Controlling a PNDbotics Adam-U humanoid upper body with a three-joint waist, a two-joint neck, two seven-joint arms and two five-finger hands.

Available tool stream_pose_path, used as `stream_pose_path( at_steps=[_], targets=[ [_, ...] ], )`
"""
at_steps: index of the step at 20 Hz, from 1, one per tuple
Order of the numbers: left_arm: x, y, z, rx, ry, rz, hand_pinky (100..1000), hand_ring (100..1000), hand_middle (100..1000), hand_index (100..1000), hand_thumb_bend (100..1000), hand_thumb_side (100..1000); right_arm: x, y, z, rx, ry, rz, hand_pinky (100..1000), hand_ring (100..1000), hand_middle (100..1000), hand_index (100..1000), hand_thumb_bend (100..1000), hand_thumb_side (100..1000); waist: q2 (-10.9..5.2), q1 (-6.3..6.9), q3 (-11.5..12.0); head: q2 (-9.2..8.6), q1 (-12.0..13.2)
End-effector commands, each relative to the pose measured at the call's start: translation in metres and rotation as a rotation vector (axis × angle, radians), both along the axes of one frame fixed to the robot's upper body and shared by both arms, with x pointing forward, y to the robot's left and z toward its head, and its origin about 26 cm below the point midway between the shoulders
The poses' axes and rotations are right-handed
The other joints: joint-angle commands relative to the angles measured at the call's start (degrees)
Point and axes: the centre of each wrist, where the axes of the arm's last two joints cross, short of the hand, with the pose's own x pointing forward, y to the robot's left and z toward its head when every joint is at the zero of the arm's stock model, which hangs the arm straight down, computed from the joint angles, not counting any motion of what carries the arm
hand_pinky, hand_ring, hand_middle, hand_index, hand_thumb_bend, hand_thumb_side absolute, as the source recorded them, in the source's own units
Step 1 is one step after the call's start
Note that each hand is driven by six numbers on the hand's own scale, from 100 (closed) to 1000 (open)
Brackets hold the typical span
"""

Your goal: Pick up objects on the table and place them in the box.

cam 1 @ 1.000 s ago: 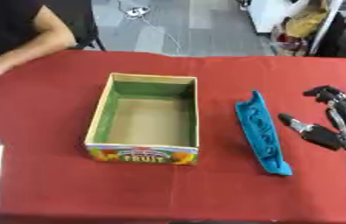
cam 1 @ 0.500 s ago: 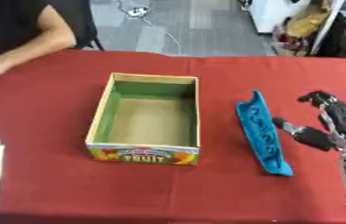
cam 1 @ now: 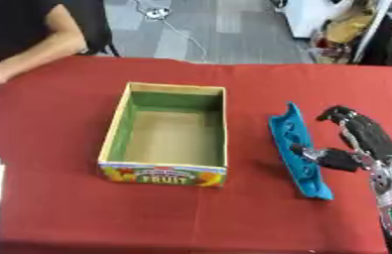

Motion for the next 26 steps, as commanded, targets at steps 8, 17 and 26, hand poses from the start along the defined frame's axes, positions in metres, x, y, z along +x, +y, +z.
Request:
stream_pose_path(
  at_steps=[8,17,26],
  targets=[
    [0.002,0.0,0.011,0.024,-0.027,-0.012,500,670,773,771,100,950,0.009,0.011,-0.002,-0.033,0.02,0.062,603,747,788,774,726,798,-0.34,0.18,0.2,-0.04,-0.1],
    [0.002,0.0,0.011,0.023,-0.029,-0.013,500,670,774,771,100,950,0.01,0.012,-0.004,-0.035,0.03,0.07,601,746,787,776,724,797,-0.32,0.19,0.3,-0.04,0.0],
    [0.002,0.001,0.01,0.023,-0.027,-0.01,500,670,774,771,100,950,0.005,0.008,0.034,0.049,-0.118,0.063,569,735,776,783,702,891,-0.37,0.16,0.2,-0.04,0.3]
  ],
)
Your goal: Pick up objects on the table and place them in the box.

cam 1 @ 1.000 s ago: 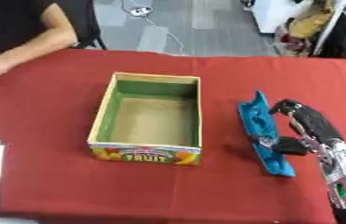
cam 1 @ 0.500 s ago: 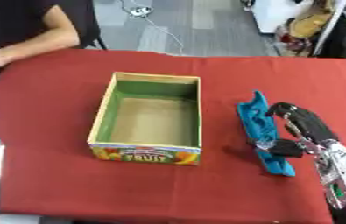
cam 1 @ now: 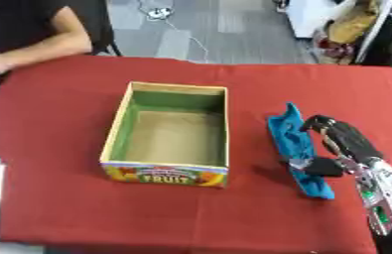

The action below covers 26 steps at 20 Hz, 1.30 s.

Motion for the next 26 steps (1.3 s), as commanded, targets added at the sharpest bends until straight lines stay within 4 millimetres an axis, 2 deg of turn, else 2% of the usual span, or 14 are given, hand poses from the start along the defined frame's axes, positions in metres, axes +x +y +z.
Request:
stream_pose_path(
  at_steps=[1,4,6,7,8,9,14,15,16,26],
  targets=[
    [0.001,0.001,0.01,0.023,-0.025,-0.008,500,670,774,771,100,950,-0.001,-0.002,0.033,0.043,-0.12,0.002,567,735,776,782,699,905,-0.4,0.16,-0.1,-0.04,0.3],
    [0.001,0.001,0.01,0.023,-0.024,-0.007,500,670,774,771,100,950,-0.005,-0.003,0.047,0.066,-0.164,-0.006,565,734,775,783,697,915,-0.45,0.16,-0.2,-0.04,0.4],
    [0.001,0.001,0.01,0.024,-0.024,-0.007,500,670,774,771,100,950,-0.006,-0.005,0.048,0.071,-0.162,-0.015,566,735,776,784,697,911,-0.47,0.17,-0.2,-0.04,0.4],
    [0.001,0.001,0.01,0.023,-0.023,-0.007,500,671,774,771,100,950,-0.006,-0.005,0.047,0.071,-0.156,-0.021,566,735,776,785,699,901,-0.46,0.18,-0.2,-0.04,0.4],
    [0.001,0.001,0.009,0.023,-0.023,-0.007,500,671,774,771,100,950,-0.006,-0.006,0.046,0.071,-0.147,-0.027,566,735,775,785,702,844,-0.45,0.19,-0.2,-0.04,0.5],
    [0.001,0.001,0.009,0.023,-0.023,-0.007,500,671,774,771,100,950,-0.006,-0.007,0.044,0.069,-0.138,-0.031,568,736,777,785,702,891,-0.43,0.19,-0.2,-0.04,0.5],
    [0.001,0.001,0.01,0.023,-0.023,-0.008,500,671,774,771,100,950,-0.003,-0.009,0.033,0.046,-0.078,-0.037,577,739,780,785,709,857,-0.37,0.2,-0.2,-0.04,0.5],
    [0.001,0.001,0.01,0.023,-0.023,-0.008,500,671,774,771,100,950,-0.002,-0.009,0.03,0.042,-0.065,-0.038,578,739,779,785,713,828,-0.37,0.21,-0.2,-0.04,0.5],
    [0.001,0.001,0.01,0.023,-0.023,-0.008,500,670,774,771,100,951,-0.002,-0.009,0.026,0.038,-0.05,-0.04,580,739,780,785,712,842,-0.36,0.21,-0.2,-0.04,0.5],
    [0.001,0.001,0.01,0.023,-0.023,-0.007,500,671,775,770,100,951,0.0,-0.018,-0.008,-0.012,0.091,-0.082,599,743,781,786,720,776,-0.3,0.24,-0.2,-0.04,0.7]
  ],
)
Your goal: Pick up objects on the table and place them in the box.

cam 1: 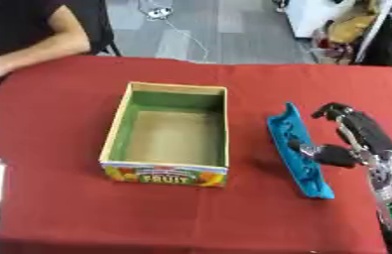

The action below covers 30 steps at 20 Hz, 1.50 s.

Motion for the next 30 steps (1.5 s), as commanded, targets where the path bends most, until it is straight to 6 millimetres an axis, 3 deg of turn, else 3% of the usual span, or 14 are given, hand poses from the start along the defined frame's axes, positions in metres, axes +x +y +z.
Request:
stream_pose_path(
  at_steps=[1,7,17,25,27,28,29,30],
  targets=[
    [0.001,0.001,0.01,0.023,-0.023,-0.007,500,671,775,770,100,951,0.002,-0.004,0.001,-0.026,0.008,0.001,599,743,781,786,720,775,-0.3,0.24,-0.1,-0.04,0.4],
    [0.001,0.001,0.01,0.024,-0.023,-0.008,501,671,775,770,100,950,0.004,-0.001,-0.002,-0.05,0.042,0.024,611,744,775,784,725,749,-0.35,0.21,-0.1,-0.04,0.4],
    [0.002,0.001,0.01,0.022,-0.022,-0.01,500,671,775,770,100,951,0.005,-0.002,-0.024,-0.107,0.142,0.01,627,736,766,780,731,706,-0.3,0.25,-0.1,-0.04,0.3],
    [0.002,0.0,0.01,0.022,-0.022,-0.014,500,672,776,770,100,952,0.006,0.007,-0.034,-0.181,0.162,0.037,609,685,735,748,721,675,-0.29,0.27,0.1,-0.04,0.2],
    [0.002,0.0,0.01,0.022,-0.022,-0.016,501,672,776,770,100,952,0.009,0.011,-0.034,-0.211,0.144,0.052,550,625,691,721,668,667,-0.29,0.27,0.2,-0.04,0.1],
    [0.002,0.0,0.01,0.022,-0.023,-0.016,501,672,775,769,100,952,0.01,0.013,-0.034,-0.224,0.128,0.056,461,560,632,692,612,644,-0.29,0.27,0.2,-0.04,0.1],
    [0.002,0.0,0.01,0.021,-0.023,-0.016,501,672,775,769,100,952,0.011,0.015,-0.034,-0.234,0.111,0.058,426,538,614,684,597,622,-0.3,0.28,0.2,-0.04,0.0],
    [0.002,-0.001,0.01,0.021,-0.023,-0.017,501,672,776,770,100,952,0.012,0.017,-0.034,-0.242,0.091,0.058,248,458,546,647,503,560,-0.3,0.28,0.3,-0.04,0.0]
  ],
)
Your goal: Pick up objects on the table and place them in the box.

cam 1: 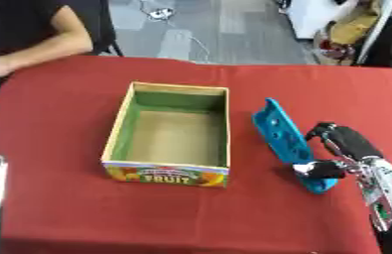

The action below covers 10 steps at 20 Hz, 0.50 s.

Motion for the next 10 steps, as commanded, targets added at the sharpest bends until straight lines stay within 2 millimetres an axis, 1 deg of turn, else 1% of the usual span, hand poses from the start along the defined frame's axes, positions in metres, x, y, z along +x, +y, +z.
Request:
stream_pose_path(
  at_steps=[1,2,3,4,6,8,10],
  targets=[
    [0.002,0.0003,0.01,0.02,-0.025,-0.012,501,672,775,770,100,952,0.0011,0.0049,-0.0092,-0.048,-0.023,0.013,274,468,555,653,514,565,-0.22,0.26,0.2,-0.05,-0.2],
    [0.002,0.0002,0.0099,0.02,-0.025,-0.012,501,672,776,770,100,952,0.0022,0.006,-0.0088,-0.051,-0.046,0.015,100,321,430,567,283,515,-0.23,0.25,0.2,-0.05,-0.2],
    [0.002,0.0002,0.0099,0.02,-0.025,-0.013,501,672,776,770,100,952,0.0032,0.0071,-0.0075,-0.051,-0.078,0.017,100,299,411,553,242,514,-0.23,0.24,0.2,-0.05,-0.2],
    [0.0021,0.0001,0.01,0.02,-0.025,-0.013,501,672,776,770,100,952,0.0038,0.0078,-0.0077,-0.05,-0.102,0.018,100,224,350,509,116,510,-0.23,0.23,0.3,-0.05,-0.2],
    [0.0022,0.0,0.0101,0.02,-0.026,-0.014,501,672,776,770,100,951,0.0046,0.0086,-0.0088,-0.042,-0.142,0.019,100,143,285,455,100,494,-0.24,0.22,0.3,-0.05,-0.2],
    [0.0022,0.0,0.0102,0.02,-0.027,-0.014,501,672,776,770,100,951,0.0047,0.0088,-0.0106,-0.033,-0.169,0.019,100,120,273,413,100,480,-0.25,0.22,0.4,-0.05,-0.2],
    [0.0022,0.0,0.0102,0.02,-0.026,-0.014,501,672,776,770,100,951,0.0047,0.0085,-0.0124,-0.031,-0.178,0.019,100,103,286,392,100,468,-0.25,0.22,0.4,-0.05,-0.1]
  ],
)
